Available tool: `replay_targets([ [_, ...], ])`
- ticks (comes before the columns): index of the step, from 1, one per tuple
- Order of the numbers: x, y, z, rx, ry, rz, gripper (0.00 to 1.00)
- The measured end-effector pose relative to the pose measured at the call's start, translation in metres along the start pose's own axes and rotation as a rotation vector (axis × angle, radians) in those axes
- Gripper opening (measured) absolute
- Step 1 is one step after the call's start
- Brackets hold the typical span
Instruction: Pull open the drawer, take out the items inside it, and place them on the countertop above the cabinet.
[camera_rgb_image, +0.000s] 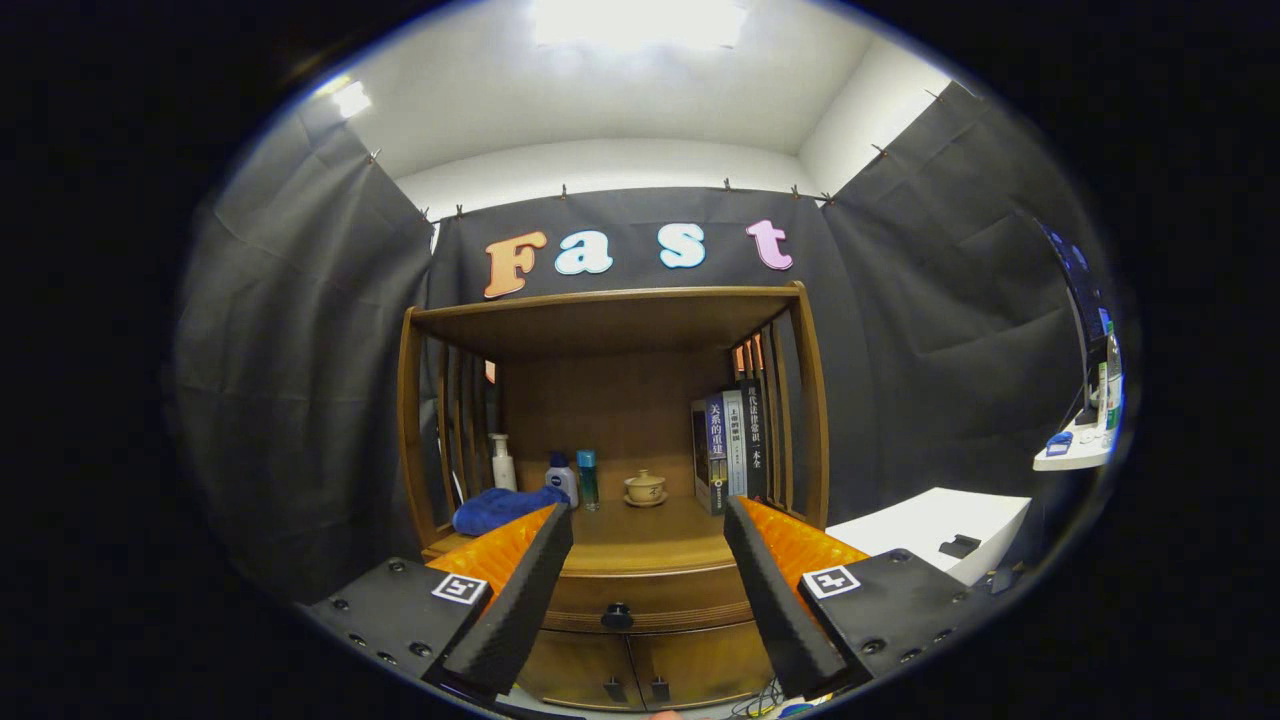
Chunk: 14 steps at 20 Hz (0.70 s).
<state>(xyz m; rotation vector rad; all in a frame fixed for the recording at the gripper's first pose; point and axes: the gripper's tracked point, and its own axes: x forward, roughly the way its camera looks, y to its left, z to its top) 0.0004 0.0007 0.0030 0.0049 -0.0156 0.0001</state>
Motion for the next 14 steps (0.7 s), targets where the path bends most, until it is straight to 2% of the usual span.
replay_targets([
  [14, -0.0001, -0.0006, 0.0017, 0.012, -0.005, 0.000, 0.99],
])
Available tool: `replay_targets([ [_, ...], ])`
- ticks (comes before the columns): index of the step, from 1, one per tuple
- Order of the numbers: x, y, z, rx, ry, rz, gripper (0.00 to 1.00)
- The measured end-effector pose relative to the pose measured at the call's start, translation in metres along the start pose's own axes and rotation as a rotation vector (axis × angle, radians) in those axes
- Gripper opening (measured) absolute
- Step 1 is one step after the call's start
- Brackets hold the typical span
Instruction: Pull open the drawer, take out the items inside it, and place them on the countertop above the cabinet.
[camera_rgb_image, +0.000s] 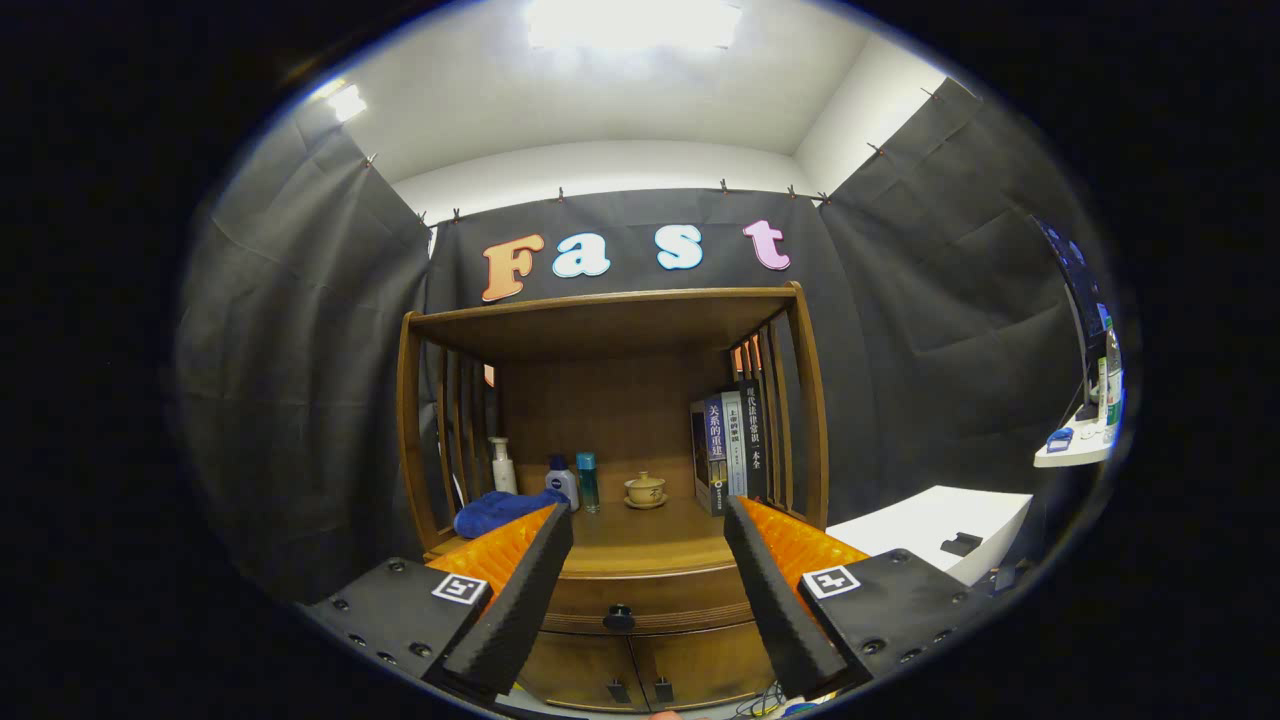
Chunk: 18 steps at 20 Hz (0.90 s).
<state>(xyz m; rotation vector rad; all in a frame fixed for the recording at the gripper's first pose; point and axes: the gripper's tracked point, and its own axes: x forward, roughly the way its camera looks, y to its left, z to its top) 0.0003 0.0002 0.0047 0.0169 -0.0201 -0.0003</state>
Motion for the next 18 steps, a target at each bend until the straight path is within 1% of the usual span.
replay_targets([
  [7, 0.003, 0.002, -0.006, 0.001, 0.011, -0.002, 0.98],
  [12, 0.019, 0.017, -0.018, -0.022, 0.028, 0.003, 0.98],
  [16, 0.049, 0.034, -0.049, -0.040, 0.054, 0.008, 0.98],
  [18, 0.067, 0.036, -0.078, -0.048, 0.077, 0.016, 0.98],
])
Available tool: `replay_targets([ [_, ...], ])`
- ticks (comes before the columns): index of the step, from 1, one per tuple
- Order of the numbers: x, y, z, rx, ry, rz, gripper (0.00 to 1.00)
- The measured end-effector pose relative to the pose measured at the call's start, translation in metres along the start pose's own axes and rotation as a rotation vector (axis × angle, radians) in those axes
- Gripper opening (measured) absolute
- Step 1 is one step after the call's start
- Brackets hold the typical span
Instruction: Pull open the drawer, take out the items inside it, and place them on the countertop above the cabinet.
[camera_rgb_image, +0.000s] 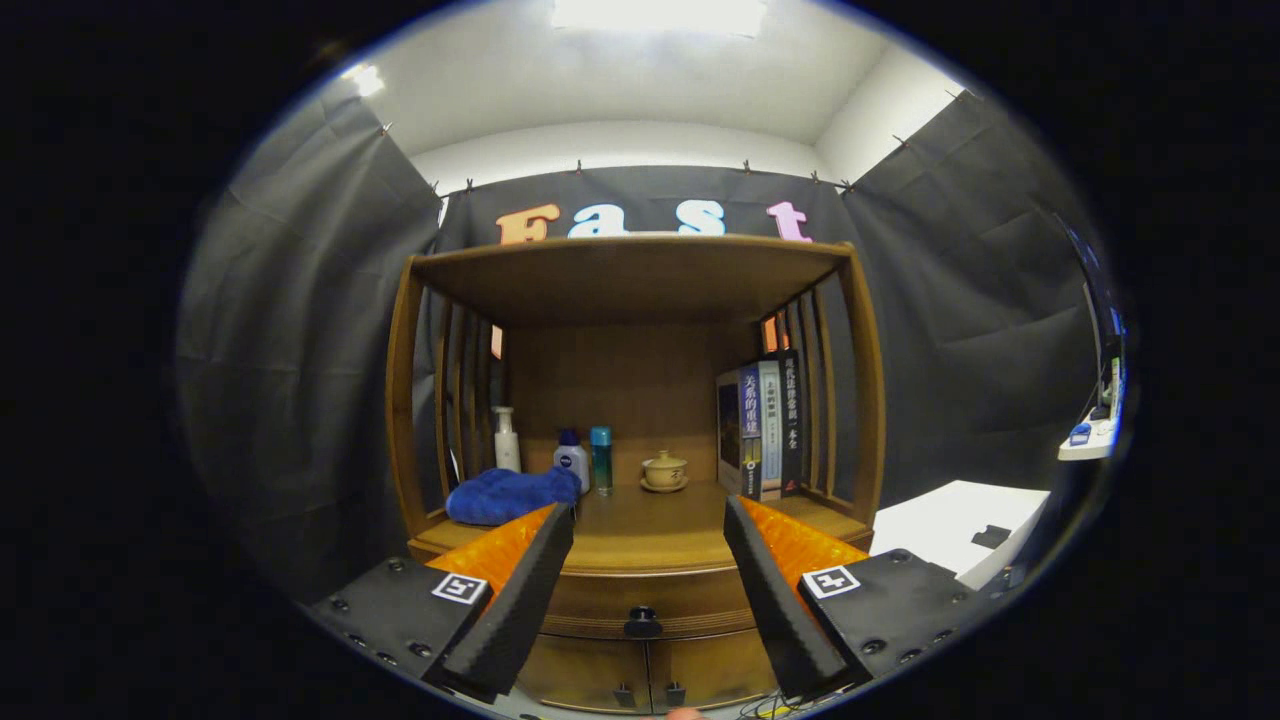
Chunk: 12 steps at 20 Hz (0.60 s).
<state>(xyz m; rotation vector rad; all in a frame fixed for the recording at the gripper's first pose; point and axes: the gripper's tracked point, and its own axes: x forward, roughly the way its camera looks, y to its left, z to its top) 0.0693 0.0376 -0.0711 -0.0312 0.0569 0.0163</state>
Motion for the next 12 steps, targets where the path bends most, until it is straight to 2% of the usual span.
replay_targets([
  [2, 0.018, 0.001, -0.035, 0.015, 0.059, 0.014, 0.99],
  [8, 0.058, -0.028, -0.135, 0.033, 0.196, -0.047, 0.99],
  [12, 0.060, -0.028, -0.164, 0.041, 0.217, -0.028, 0.99],
])
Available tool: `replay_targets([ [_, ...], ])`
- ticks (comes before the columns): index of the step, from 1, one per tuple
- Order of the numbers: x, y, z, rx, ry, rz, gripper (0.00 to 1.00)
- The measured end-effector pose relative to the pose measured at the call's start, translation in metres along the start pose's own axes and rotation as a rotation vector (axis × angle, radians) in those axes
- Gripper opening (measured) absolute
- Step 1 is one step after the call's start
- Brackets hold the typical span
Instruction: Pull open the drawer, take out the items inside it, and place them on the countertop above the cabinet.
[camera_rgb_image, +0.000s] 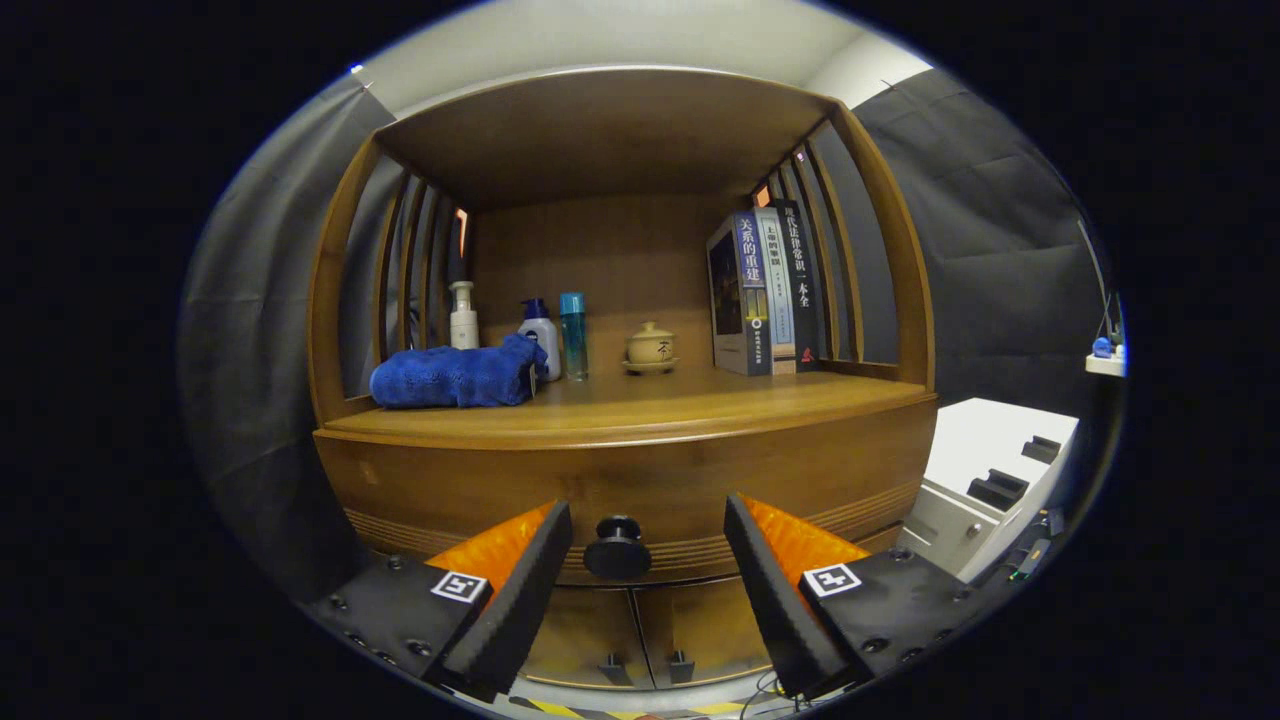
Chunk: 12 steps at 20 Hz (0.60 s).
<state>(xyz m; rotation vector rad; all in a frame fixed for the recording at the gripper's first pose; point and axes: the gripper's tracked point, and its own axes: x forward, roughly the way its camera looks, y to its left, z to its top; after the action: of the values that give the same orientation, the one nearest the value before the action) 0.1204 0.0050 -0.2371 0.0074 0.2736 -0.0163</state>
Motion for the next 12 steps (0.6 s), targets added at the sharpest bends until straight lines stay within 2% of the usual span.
replay_targets([
  [3, 0.011, 0.007, -0.012, -0.006, 0.022, 0.019, 0.99],
  [12, 0.033, 0.006, -0.027, -0.019, 0.049, 0.020, 0.76],
])
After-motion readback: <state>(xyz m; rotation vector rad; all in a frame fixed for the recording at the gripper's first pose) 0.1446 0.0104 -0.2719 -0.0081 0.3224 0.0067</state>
